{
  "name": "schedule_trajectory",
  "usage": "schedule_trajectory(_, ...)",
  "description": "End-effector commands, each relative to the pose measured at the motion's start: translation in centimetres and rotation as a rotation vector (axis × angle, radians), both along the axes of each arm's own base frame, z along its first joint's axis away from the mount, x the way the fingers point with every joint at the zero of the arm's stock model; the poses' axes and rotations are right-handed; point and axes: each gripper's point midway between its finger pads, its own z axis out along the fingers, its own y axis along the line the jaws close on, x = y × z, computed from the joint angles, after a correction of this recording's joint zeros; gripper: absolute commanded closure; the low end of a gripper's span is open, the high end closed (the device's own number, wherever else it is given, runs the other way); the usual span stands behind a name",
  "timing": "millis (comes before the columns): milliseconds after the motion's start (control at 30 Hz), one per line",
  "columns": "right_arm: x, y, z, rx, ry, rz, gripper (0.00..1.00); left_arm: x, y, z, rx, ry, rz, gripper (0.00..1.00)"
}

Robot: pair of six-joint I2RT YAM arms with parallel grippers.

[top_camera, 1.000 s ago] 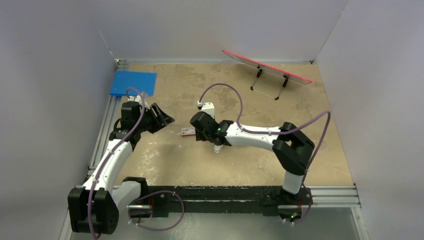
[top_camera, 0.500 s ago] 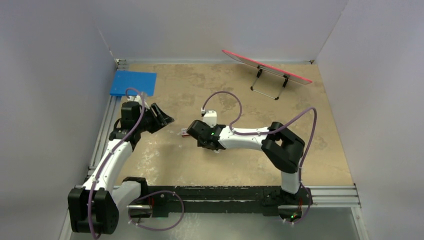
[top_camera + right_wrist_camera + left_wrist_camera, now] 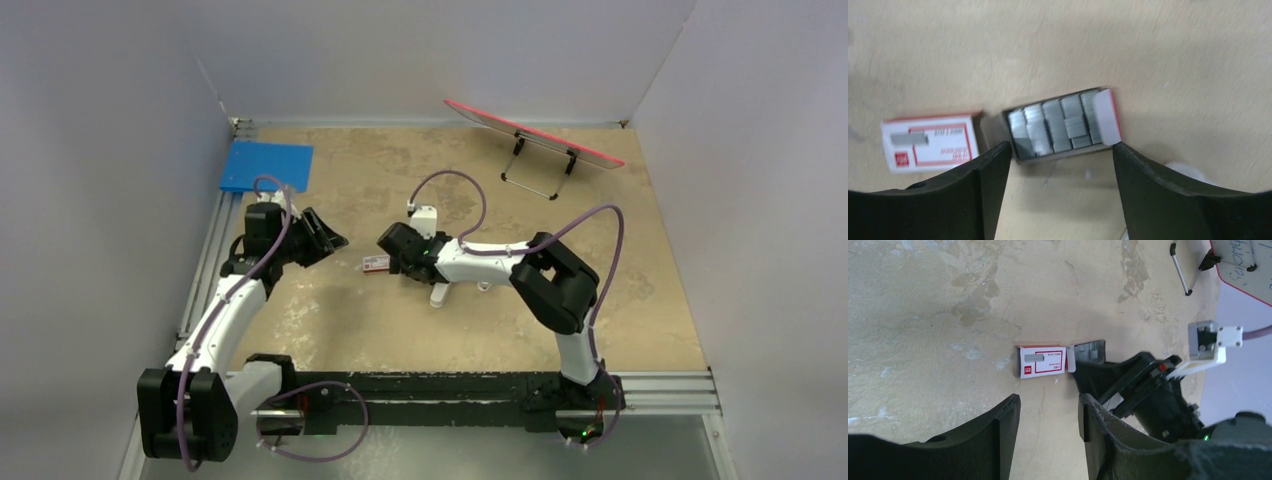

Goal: Load the staples into the stapler

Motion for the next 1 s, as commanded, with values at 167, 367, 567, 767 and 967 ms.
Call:
schedule_trajectory(167,4.0,0.3,-2.0,-0.088,-0.032,0.070,0.38,1.3,0.2,1.1,0.011,-0.049,-0.002,0.54)
schedule_trajectory(367,5.4,1.0,-0.9,-0.090,-0.063,0.041,0.39,1.4,0.2,1.1,0.013,-0.047,0.000,0.54)
schedule_trajectory(567,6.1,1.2,4.1,-0.008,-0.130,-0.008,0.36,1.4,0.1,1.2,0.009,-0.048,-0.006,0.54)
schedule_trajectory(767,6.2,-0.4,7.4,0.027,-0.179,-0.033,0.31,1.3,0.0,1.3,0.005,-0.047,-0.012,0.54)
schedule_trajectory(967,7.7,-4.0,6.0,-0.035,-0.174,-0.074,0.40,1.2,-0.6,1.2,-0.024,-0.049,-0.042,0.52)
